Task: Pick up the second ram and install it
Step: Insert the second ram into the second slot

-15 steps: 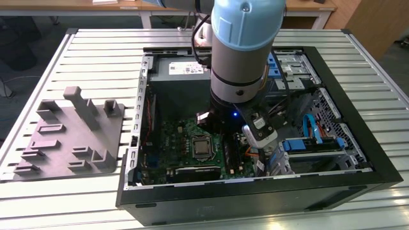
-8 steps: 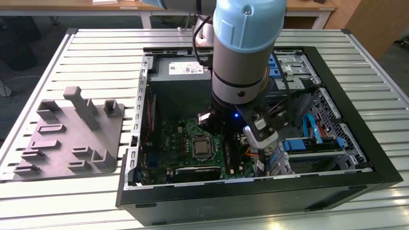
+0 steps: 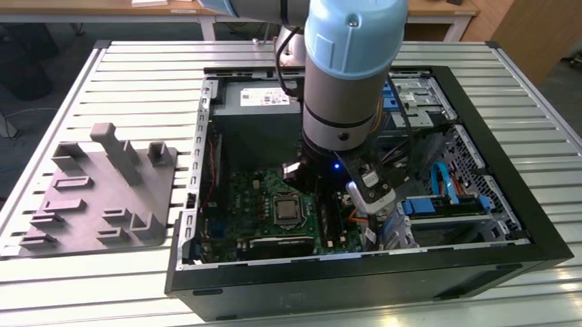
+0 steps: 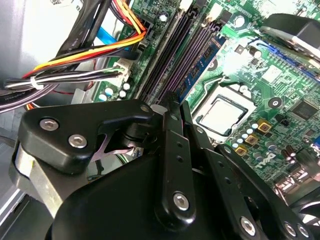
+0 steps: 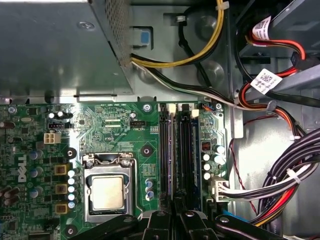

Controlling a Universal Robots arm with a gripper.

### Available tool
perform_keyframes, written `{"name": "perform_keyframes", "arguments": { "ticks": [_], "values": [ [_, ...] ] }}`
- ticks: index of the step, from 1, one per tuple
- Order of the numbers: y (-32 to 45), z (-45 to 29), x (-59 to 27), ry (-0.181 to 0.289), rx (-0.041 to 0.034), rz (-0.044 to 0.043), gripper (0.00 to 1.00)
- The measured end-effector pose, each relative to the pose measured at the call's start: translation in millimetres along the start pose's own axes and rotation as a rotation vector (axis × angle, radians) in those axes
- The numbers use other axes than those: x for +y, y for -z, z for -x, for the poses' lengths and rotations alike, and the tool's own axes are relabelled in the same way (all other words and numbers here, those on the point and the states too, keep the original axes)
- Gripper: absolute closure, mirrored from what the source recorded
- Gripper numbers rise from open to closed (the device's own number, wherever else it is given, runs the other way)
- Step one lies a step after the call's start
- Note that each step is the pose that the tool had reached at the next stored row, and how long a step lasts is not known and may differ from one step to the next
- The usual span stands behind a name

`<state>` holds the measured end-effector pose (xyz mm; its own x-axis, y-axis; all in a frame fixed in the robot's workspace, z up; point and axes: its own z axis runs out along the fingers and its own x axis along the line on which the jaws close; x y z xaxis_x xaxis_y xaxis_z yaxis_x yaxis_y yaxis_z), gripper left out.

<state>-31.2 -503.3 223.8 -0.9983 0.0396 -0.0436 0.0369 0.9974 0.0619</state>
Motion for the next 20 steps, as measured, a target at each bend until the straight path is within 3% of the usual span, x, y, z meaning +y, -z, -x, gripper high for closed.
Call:
{"name": "perform_keyframes", "arguments": {
  "ticks": [6, 20],
  "values": [
    [-1.8, 1.7, 0.0, -0.002, -0.0002, -0.0025, 0.86],
    [-3.7, 3.2, -0.1, -0.001, -0.0008, -0.0177, 0.86]
  ]
}}
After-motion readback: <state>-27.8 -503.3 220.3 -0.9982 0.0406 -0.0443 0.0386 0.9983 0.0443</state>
